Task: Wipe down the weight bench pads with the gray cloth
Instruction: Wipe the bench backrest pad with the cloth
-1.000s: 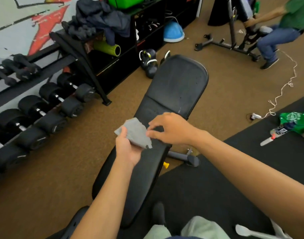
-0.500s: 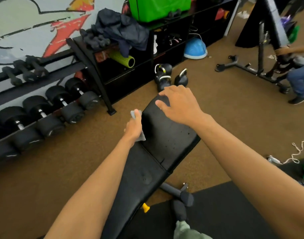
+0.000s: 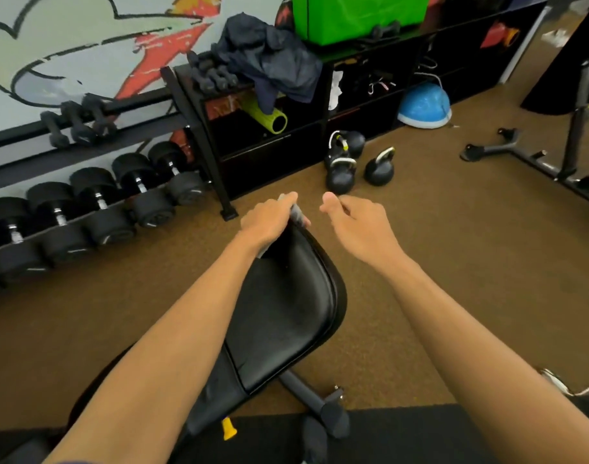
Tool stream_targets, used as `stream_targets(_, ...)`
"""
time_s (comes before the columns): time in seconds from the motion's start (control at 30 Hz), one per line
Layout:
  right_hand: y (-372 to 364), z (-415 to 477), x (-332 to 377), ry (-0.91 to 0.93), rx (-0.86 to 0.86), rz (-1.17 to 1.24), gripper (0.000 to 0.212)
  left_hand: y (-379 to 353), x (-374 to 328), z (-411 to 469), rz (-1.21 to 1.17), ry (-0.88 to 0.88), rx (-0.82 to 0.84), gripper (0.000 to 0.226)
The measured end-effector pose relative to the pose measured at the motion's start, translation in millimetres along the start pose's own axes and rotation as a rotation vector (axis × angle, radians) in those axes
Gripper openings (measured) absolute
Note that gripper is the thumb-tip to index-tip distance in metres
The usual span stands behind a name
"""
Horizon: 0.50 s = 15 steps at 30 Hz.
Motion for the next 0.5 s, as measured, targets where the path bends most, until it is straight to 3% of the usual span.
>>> stream_targets(0.13, 11, 11, -13, 0.001, -0.017, -0.015, 0.051, -29, -42, -25, 0.413, -0.336, 0.079, 0.056)
stream_targets(0.33, -5, -1, -6, 0.091, 0.207, -0.013, 0.032, -79, -51, -116, 0.543, -0.909, 0.121, 0.069)
stream_targets(0.43, -22, -7, 0, 0.1, 0.32, 0.007, 0.035, -100, -30, -157, 0.486, -1.034, 0.179, 0.058)
stream_targets(0.5, -28, -10, 2, 0.102, 0.311, 0.03, 0.036, -113, -11, -174, 0.5, -1.071, 0.128, 0.047)
Point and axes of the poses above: each hand's wrist, its own z-axis towards the middle knuckle, its own y-axis out of the back of the hand, x = y × z, the point moved 5 cm from there along z, towards the middle knuckle, and after that the axes turned 7 degrees about -z, right-handed, at the moved point
